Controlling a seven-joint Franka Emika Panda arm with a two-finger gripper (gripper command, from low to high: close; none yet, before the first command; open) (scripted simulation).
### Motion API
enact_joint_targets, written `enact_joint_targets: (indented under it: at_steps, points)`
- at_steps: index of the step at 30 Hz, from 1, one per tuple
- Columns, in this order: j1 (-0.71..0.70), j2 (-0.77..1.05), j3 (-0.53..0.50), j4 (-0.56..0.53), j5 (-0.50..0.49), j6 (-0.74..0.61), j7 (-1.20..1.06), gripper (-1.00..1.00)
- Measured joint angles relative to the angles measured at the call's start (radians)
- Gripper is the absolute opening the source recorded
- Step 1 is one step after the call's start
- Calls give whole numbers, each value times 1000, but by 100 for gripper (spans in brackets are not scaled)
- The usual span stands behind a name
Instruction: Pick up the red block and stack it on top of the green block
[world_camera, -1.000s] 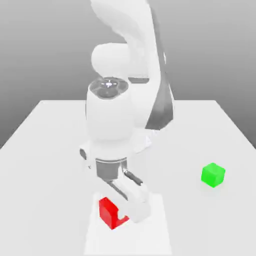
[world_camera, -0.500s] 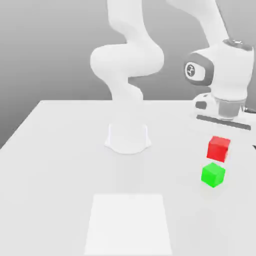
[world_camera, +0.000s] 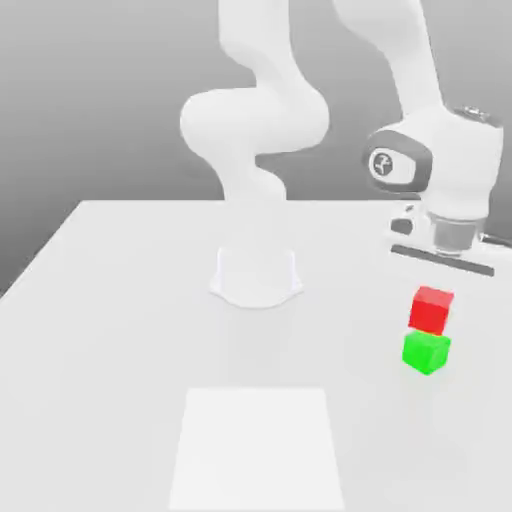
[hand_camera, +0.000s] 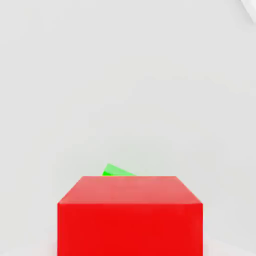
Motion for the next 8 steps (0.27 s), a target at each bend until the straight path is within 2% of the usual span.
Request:
enact_joint_targets:
  at_steps: [8]
  points:
    - [-24,82,-12,4,-137,62,97,-100]
